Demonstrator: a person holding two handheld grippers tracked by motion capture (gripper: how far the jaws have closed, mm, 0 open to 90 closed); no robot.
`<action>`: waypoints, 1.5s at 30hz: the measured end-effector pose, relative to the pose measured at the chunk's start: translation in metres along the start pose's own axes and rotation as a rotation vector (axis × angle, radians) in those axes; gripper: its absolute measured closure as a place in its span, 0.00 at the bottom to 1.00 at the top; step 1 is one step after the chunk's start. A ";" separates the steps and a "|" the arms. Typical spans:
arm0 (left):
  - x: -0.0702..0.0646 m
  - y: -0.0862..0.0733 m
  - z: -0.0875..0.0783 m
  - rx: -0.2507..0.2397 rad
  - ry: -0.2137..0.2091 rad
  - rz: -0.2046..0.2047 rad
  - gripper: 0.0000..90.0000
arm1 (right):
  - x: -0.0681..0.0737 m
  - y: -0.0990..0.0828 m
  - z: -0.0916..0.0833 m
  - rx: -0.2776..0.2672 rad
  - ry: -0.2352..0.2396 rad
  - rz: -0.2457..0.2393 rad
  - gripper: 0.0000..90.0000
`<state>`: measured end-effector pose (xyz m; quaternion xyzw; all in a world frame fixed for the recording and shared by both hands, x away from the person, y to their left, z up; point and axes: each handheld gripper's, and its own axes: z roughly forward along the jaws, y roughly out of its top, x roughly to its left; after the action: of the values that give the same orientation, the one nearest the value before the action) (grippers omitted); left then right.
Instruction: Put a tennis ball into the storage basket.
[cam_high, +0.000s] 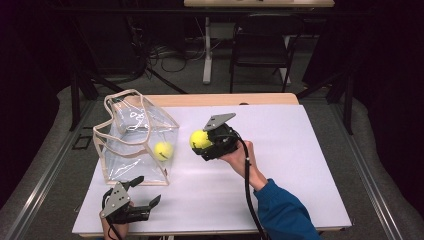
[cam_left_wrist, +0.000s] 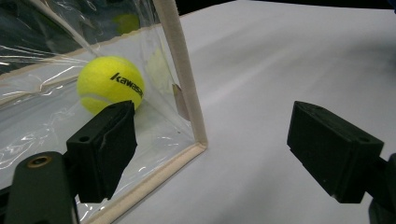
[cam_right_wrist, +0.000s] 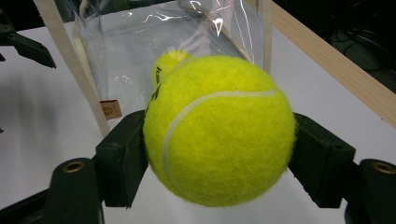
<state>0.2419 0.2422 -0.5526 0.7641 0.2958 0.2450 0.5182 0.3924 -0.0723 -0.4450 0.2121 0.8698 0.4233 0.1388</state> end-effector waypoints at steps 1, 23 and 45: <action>0.000 0.000 0.000 -0.001 0.000 0.001 0.18 | 0.000 0.001 0.000 0.000 -0.001 0.003 0.29; -0.001 0.000 0.000 -0.002 -0.001 0.003 0.18 | -0.001 0.028 -0.006 -0.012 -0.003 -0.030 0.29; 0.000 0.000 -0.001 -0.007 -0.002 0.009 0.18 | 0.000 0.049 -0.006 -0.015 -0.006 -0.058 0.29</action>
<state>0.2413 0.2423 -0.5519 0.7637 0.2911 0.2476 0.5202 0.4020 -0.0490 -0.4025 0.1869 0.8721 0.4249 0.1550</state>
